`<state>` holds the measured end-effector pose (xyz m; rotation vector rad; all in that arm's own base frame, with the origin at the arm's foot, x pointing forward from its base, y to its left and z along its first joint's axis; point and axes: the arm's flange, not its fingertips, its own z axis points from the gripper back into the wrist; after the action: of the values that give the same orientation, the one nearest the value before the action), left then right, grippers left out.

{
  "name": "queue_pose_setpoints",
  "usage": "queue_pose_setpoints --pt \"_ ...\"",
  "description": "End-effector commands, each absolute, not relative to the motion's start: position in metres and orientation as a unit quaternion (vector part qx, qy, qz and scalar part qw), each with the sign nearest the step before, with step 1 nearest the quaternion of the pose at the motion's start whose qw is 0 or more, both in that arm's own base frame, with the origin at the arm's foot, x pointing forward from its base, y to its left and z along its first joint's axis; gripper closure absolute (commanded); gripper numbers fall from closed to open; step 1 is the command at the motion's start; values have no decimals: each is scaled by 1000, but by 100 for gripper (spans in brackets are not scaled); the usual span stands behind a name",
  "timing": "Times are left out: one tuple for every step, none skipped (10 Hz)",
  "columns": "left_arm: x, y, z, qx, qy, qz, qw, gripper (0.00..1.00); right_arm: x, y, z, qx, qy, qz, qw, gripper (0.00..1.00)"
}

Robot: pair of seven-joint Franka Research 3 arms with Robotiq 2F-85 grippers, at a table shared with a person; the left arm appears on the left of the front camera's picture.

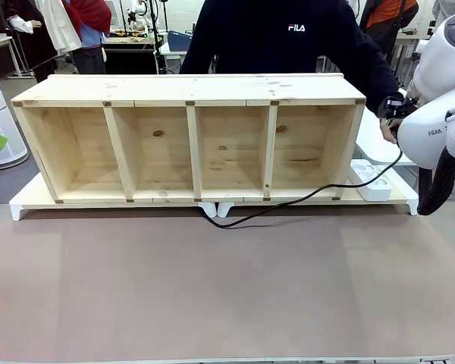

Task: Perform cable management.
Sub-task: Release the Power Cable when the human grasps it.

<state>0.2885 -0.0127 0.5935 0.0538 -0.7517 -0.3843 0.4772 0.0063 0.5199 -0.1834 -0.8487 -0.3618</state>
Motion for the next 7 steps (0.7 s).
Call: queue_pose_setpoints --pt "289 -12 593 27 -365 -186 912 0 478 7 519 -85 -406 -177 892 0" --pt "289 -12 593 27 -365 -186 912 0 478 7 519 -85 -406 -177 892 0" --pt "289 -12 593 27 -365 -186 912 0 478 7 519 -85 -406 -177 892 0" --pt "289 -12 593 27 -365 -186 912 0 478 7 519 -85 -406 -177 892 0" --pt "289 -12 593 27 -365 -186 912 0 478 7 519 -85 -406 -177 892 0" --pt "289 -12 593 27 -365 -186 912 0 478 7 519 -85 -406 -177 892 0" --pt "289 -12 593 27 -365 -186 912 0 478 7 519 -85 -406 -177 892 0"
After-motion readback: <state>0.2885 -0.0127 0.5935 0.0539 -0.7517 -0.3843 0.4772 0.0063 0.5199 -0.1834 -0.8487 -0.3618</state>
